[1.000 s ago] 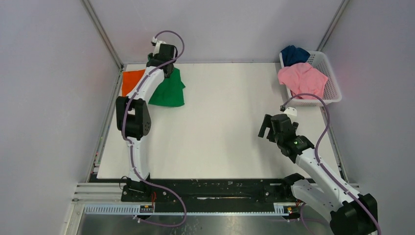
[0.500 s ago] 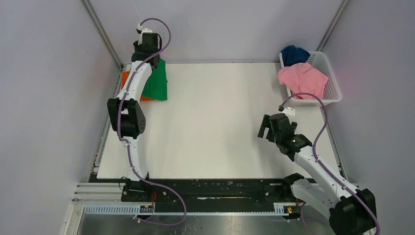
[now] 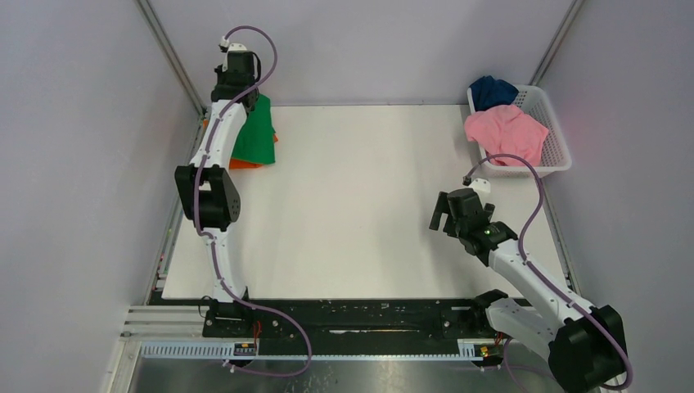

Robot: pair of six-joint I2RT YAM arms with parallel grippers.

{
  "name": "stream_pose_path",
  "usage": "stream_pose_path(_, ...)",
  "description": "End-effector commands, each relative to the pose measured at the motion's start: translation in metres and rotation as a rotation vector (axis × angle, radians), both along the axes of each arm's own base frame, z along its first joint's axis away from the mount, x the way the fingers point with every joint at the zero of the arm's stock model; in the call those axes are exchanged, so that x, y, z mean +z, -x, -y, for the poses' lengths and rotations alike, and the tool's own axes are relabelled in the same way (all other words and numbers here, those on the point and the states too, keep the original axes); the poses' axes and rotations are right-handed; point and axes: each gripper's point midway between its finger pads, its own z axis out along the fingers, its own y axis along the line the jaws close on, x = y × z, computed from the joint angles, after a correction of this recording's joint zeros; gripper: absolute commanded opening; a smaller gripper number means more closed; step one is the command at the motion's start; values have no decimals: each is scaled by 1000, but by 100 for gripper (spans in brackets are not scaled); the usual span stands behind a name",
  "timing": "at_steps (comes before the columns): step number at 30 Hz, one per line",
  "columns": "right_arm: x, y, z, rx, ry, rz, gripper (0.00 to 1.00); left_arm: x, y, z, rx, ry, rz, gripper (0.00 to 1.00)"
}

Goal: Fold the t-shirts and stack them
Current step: Put the neatly folded tshirt into the corner of the board with the left arm, then reset both arms

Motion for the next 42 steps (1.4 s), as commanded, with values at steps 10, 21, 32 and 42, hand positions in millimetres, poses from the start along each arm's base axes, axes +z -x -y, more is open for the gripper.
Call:
stream_pose_path(10, 13, -12, 3, -31, 9, 48, 99, -51, -36, -73, 88, 66, 25, 5)
stream_pose_path(21, 24, -10, -1, -41, -41, 72, 100, -7, -10, -51, 73, 348, 198, 99)
stream_pose_path(32, 30, 6, -5, -42, -144, 143, 100, 14, 108, 122, -286, 811, 327, 99)
stream_pose_path(42, 22, 25, 2, -26, -189, 251, 99, -80, 286, 211, -540, 885, 201, 99)
